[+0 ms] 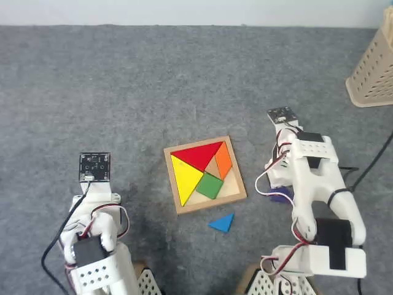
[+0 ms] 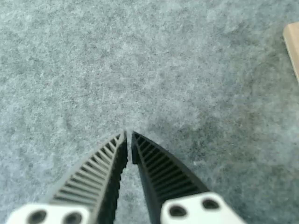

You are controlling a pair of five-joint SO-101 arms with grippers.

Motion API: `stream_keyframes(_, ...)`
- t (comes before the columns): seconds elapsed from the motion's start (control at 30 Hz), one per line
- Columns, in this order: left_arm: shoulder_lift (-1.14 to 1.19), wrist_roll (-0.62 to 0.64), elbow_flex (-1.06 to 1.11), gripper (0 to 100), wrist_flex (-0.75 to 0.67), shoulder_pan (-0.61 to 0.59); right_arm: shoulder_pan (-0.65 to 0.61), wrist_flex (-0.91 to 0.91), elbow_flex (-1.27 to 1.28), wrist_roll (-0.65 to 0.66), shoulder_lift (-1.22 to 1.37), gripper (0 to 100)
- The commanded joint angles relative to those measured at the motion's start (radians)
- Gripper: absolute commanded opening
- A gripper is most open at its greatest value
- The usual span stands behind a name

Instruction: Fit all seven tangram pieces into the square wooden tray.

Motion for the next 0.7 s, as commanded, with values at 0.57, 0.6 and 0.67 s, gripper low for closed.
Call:
stream_keyframes(0.57, -0.014, -0.005, -0.007, 1, 0.008, -0.005, -0.116, -0.004, 0.201, 0.034, -0.22, 15.9)
stream_keyframes(0.6, -0.014, -0.005, -0.007, 1, 0.008, -0.005, -0.116, -0.004, 0.201, 0.035, -0.216, 15.8)
stream_keyframes(0.67, -0.014, -0.005, -0.007, 1, 0.008, -0.005, -0.124, -0.004, 0.199, 0.064, -0.18, 15.8)
